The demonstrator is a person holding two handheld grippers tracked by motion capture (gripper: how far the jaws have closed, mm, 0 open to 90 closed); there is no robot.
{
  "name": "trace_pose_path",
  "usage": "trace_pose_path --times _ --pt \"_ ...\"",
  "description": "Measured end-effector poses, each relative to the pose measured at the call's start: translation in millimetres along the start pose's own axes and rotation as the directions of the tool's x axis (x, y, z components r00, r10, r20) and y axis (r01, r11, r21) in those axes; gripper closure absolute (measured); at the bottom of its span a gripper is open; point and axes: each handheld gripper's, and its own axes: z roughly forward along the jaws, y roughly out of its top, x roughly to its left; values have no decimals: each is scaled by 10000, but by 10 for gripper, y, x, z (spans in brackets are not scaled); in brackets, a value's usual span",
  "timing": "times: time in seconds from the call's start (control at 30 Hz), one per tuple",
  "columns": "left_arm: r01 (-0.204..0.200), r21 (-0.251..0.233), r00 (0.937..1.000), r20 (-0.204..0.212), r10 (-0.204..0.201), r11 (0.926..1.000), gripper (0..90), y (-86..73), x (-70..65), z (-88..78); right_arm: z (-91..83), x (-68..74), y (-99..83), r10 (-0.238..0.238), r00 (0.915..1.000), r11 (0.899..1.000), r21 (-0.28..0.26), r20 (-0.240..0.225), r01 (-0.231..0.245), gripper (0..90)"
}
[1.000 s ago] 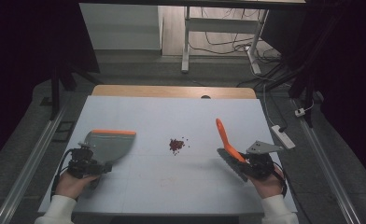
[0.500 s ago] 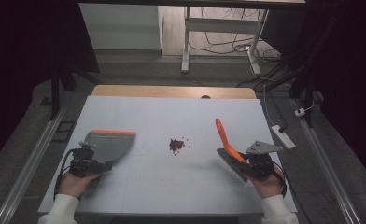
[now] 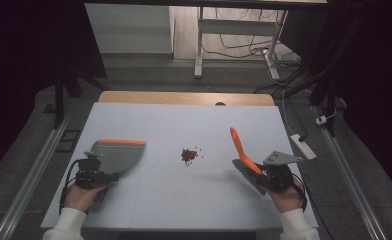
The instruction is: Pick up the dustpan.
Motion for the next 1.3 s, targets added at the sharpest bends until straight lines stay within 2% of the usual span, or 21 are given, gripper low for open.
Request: trace_pose_path --times 0.27,0.67,0.83,1.3 --pt "280 -78 9996 106 -280 9996 592 -5 11 -3 4 0 -2 11 10000 10000 20 -7 -11 700" --pt "342 -274 9992 192 -337 9990 616 -10 37 -27 6 2 -5 -40 10000 10000 39 -12 40 700" --pt "183 -346 9996 223 -175 9992 616 -15 39 -47 -5 -7 -10 -41 10000 10000 -3 4 41 700" --pt "-197 -1248 9982 542 266 9920 617 -35 71 -151 -21 3 2 -48 10000 9999 -140 14 48 700"
